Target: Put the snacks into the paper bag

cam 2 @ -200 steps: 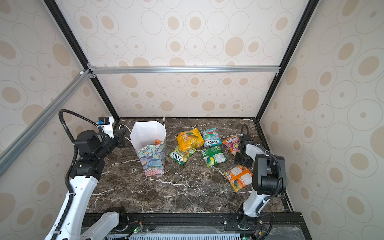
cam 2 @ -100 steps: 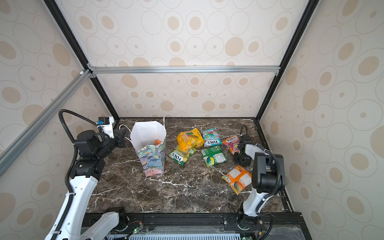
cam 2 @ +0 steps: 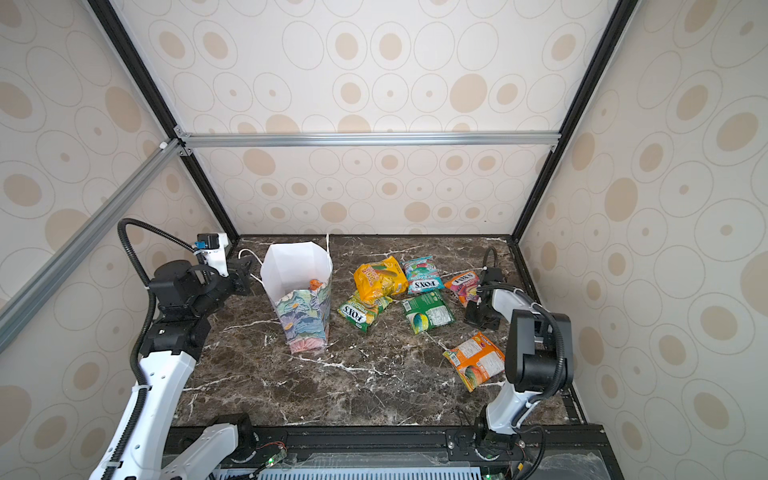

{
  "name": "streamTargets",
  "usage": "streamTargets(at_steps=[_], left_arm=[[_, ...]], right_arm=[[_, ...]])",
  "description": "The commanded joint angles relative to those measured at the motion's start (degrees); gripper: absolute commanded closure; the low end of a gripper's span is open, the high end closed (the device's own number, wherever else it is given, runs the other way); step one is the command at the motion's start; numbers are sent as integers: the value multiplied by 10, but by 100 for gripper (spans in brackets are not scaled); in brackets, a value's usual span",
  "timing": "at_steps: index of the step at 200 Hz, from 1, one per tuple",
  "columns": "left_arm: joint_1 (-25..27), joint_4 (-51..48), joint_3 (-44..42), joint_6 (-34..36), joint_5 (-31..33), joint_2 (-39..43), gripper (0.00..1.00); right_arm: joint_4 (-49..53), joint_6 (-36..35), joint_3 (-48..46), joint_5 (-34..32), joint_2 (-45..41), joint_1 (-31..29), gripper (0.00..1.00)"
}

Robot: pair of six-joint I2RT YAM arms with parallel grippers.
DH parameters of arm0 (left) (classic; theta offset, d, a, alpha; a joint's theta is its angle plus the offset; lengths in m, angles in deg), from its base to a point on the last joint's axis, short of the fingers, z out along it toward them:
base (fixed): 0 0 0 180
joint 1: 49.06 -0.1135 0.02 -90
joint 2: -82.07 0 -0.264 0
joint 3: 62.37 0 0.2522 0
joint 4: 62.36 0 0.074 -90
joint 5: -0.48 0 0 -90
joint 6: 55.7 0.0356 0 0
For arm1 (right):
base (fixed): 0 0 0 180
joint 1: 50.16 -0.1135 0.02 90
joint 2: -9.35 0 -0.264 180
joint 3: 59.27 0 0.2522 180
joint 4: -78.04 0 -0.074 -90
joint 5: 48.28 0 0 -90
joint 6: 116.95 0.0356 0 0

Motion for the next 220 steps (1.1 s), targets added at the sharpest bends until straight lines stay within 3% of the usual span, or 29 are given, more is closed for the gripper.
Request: streamTargets(at_steps=[1,12,42,91,132,220], left_arm=[[-5,5,17,8,0,2,100],[-5,4,17,8,-2,2,100],[-5,6,16,7,-4,1,100],[-5,8,16,4,-9,-2,100],[-5,10,15,4,-9,-2,100],[-5,7,15,6,-5,0,100]], right_arm=[[51,11,2,-16,-61,-12,68],[73,16,4,-44,-83,-26,52],[95,51,-26,-56,-122,-36,38],[72,100,-98,-35,-133,-49,37],[55,117,-107,-34,-100,-101,37],[-17,148,-95,63,-80,-240,36]])
